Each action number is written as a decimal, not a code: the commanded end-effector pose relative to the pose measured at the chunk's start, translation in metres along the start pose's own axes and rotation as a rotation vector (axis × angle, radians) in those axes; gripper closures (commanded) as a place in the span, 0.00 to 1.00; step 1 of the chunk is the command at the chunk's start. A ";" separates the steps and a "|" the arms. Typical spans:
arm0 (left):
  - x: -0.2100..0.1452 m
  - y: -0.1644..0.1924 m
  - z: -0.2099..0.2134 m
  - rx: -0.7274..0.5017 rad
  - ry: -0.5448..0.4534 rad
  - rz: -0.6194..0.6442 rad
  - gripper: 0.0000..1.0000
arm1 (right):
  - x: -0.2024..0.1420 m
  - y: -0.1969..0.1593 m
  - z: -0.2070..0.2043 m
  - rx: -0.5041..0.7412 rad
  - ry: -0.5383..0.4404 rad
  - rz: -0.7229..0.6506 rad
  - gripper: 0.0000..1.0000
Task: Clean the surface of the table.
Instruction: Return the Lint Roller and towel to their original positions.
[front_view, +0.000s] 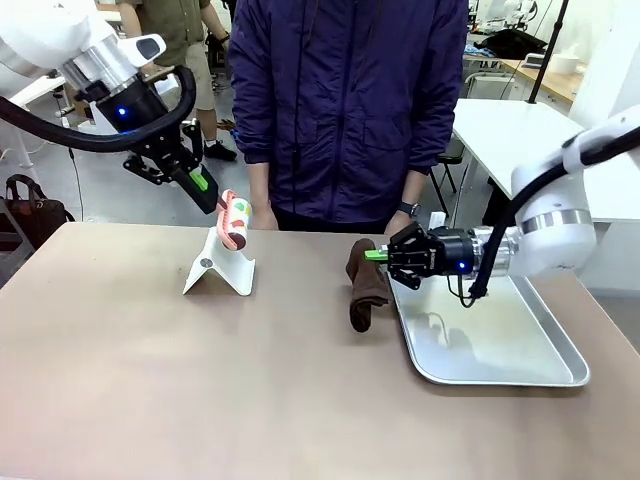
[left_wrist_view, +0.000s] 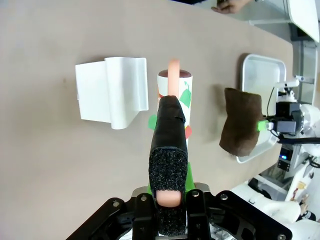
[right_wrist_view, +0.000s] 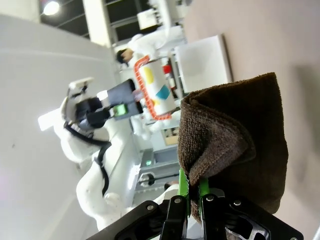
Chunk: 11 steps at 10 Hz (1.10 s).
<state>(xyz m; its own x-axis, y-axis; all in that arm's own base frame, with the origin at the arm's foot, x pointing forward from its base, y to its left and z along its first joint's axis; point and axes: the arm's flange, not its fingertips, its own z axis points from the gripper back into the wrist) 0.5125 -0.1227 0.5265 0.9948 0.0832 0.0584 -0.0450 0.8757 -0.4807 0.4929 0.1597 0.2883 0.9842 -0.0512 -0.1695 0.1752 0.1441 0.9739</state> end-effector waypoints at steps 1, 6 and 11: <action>-0.006 -0.008 -0.010 -0.022 -0.010 -0.067 0.80 | 0.002 0.031 -0.023 -0.156 0.018 -0.061 0.92; -0.005 -0.022 -0.040 0.059 0.025 -0.041 0.80 | 0.009 0.044 -0.050 -0.433 0.074 -0.005 0.92; 0.010 -0.010 -0.069 0.108 0.081 0.045 0.80 | 0.015 0.037 -0.053 -0.585 0.025 0.065 0.92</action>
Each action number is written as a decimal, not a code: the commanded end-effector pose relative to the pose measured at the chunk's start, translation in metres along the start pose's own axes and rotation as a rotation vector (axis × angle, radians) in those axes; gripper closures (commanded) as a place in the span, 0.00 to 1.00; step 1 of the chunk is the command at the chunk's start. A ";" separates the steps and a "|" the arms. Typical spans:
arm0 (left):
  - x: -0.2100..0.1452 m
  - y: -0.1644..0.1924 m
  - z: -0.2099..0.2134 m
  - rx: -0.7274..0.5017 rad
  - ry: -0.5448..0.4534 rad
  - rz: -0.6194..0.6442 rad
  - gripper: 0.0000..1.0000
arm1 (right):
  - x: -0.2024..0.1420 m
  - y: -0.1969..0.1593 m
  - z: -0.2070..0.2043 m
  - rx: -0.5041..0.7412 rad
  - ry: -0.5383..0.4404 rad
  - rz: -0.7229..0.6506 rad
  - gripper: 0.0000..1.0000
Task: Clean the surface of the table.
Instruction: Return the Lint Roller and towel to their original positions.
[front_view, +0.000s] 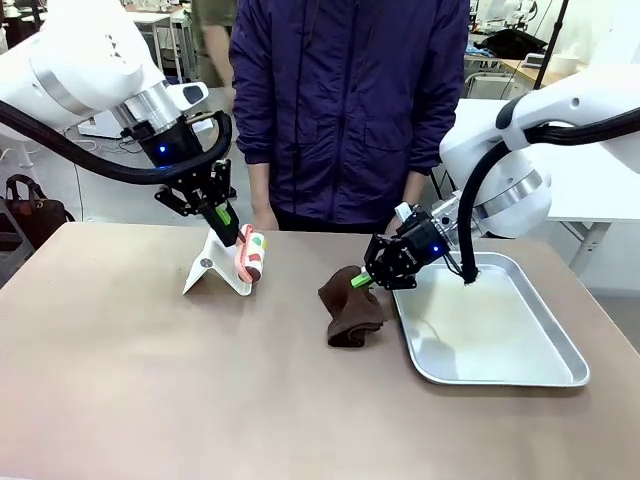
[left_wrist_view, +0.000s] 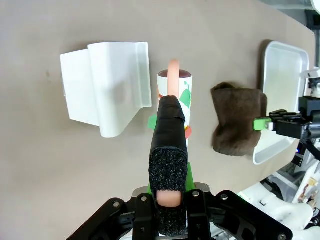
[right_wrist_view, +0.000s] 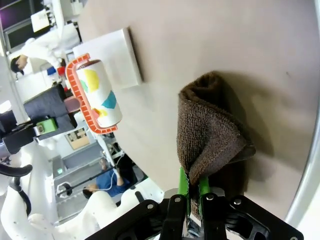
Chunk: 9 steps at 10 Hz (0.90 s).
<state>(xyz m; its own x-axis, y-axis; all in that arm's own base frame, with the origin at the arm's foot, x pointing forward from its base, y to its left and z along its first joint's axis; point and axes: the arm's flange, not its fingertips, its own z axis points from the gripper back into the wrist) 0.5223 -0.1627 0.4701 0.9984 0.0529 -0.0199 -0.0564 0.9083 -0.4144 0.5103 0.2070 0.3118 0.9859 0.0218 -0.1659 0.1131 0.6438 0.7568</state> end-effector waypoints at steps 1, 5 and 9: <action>0.010 0.001 -0.004 0.041 -0.002 0.055 0.80 | -0.003 -0.001 -0.001 0.019 0.023 -0.011 0.92; 0.027 0.013 -0.017 0.055 0.013 0.088 0.80 | -0.003 -0.001 -0.001 0.019 0.023 -0.011 0.92; 0.033 0.011 -0.025 0.076 -0.019 0.098 0.80 | -0.003 -0.001 -0.001 0.019 0.023 -0.011 0.92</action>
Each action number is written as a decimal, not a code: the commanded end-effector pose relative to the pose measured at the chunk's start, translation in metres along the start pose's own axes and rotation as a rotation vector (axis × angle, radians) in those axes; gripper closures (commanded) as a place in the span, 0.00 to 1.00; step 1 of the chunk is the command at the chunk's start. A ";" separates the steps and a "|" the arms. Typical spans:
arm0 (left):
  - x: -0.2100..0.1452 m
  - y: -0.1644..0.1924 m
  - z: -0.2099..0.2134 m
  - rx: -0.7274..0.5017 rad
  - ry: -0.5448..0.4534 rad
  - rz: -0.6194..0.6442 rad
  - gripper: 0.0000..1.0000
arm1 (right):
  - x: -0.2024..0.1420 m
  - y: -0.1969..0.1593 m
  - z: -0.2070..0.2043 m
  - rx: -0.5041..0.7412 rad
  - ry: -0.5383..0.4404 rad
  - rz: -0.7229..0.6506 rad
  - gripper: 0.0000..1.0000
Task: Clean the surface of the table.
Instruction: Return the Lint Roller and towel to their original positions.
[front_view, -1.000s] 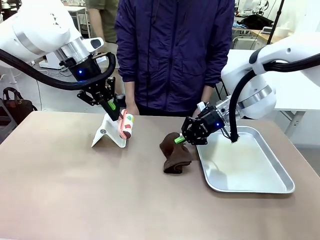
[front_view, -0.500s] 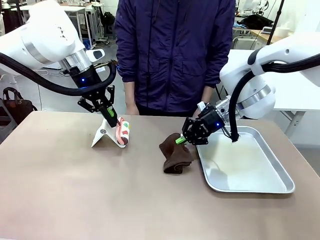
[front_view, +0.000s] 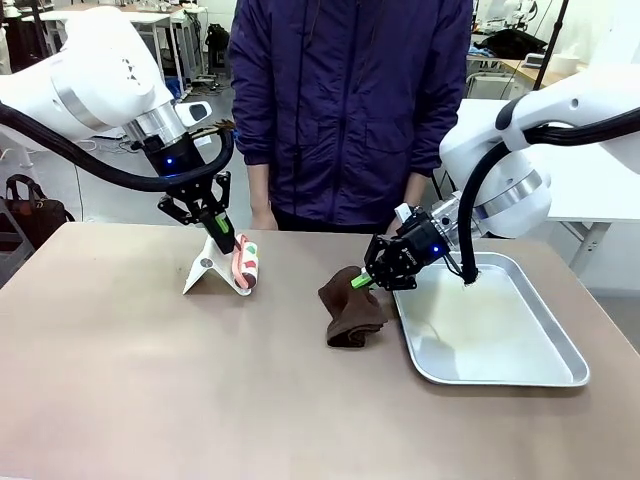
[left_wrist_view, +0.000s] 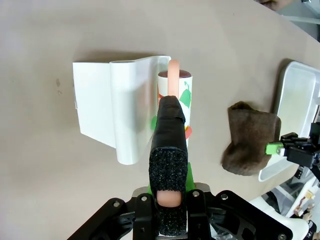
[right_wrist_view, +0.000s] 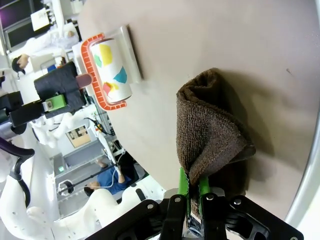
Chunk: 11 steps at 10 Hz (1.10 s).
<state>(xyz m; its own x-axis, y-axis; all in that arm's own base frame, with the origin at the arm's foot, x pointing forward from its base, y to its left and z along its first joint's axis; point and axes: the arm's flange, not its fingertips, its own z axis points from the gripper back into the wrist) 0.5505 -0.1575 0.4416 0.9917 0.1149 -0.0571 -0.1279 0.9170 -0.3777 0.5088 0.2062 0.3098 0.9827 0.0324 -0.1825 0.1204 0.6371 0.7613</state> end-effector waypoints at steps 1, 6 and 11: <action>0.005 -0.004 -0.003 0.045 -0.035 0.034 0.80 | -0.002 0.001 0.000 0.010 0.004 -0.005 0.92; 0.010 -0.008 -0.011 0.044 0.002 0.042 0.80 | -0.002 0.001 0.000 0.010 0.004 -0.005 0.92; 0.016 0.004 -0.014 0.055 0.009 0.052 0.80 | -0.002 0.001 0.000 0.010 0.004 -0.005 0.92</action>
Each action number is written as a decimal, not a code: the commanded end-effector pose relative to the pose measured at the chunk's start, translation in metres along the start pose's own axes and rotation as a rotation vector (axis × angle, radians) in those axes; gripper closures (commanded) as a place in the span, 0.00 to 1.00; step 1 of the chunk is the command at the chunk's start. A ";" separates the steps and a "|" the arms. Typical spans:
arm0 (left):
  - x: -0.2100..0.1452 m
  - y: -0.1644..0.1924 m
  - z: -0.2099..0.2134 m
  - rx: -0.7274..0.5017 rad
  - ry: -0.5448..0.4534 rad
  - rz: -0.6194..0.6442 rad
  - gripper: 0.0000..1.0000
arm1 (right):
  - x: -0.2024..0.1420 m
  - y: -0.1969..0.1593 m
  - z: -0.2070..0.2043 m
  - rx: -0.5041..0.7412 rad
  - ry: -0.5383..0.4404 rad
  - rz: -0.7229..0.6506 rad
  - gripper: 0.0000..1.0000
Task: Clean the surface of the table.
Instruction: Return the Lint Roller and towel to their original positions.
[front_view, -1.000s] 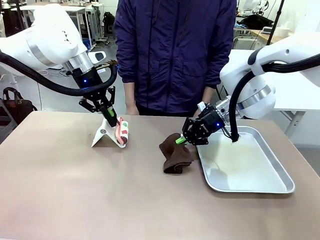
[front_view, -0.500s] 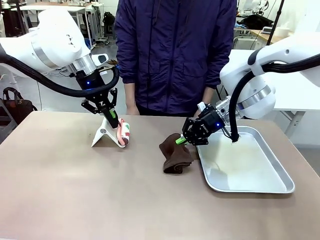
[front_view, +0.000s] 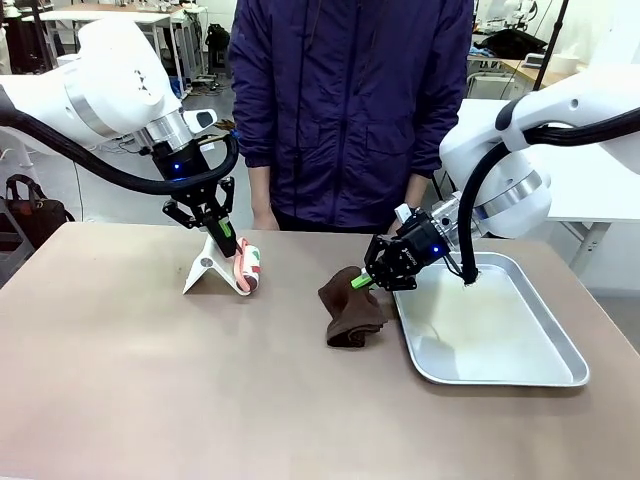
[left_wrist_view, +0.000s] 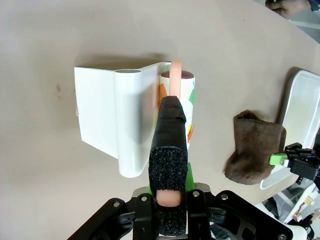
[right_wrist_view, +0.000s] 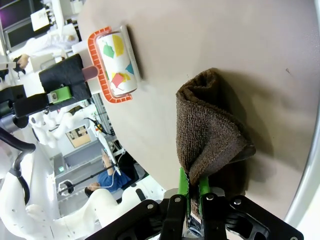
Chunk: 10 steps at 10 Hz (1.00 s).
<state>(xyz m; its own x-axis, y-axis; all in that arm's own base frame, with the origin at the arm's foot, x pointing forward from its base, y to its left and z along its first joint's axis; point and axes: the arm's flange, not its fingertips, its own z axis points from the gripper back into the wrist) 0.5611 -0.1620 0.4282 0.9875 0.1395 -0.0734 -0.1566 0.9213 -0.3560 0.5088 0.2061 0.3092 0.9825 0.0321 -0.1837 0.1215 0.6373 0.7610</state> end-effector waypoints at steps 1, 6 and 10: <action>0.004 -0.001 0.001 0.038 -0.001 0.025 0.80 | -0.002 0.002 0.000 0.011 0.004 -0.004 0.92; 0.004 -0.001 0.003 0.053 -0.003 0.039 0.00 | -0.002 -0.002 -0.001 0.013 -0.017 -0.022 0.00; 0.002 0.002 0.013 0.043 -0.023 0.051 0.00 | 0.002 -0.003 -0.002 0.036 -0.011 -0.021 0.00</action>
<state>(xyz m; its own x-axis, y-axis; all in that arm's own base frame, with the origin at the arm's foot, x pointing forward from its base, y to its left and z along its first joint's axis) 0.5627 -0.1576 0.4310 0.9831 0.1687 -0.0712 -0.1828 0.9250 -0.3332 0.5098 0.2033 0.3056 0.9812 0.0226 -0.1916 0.1342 0.6341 0.7615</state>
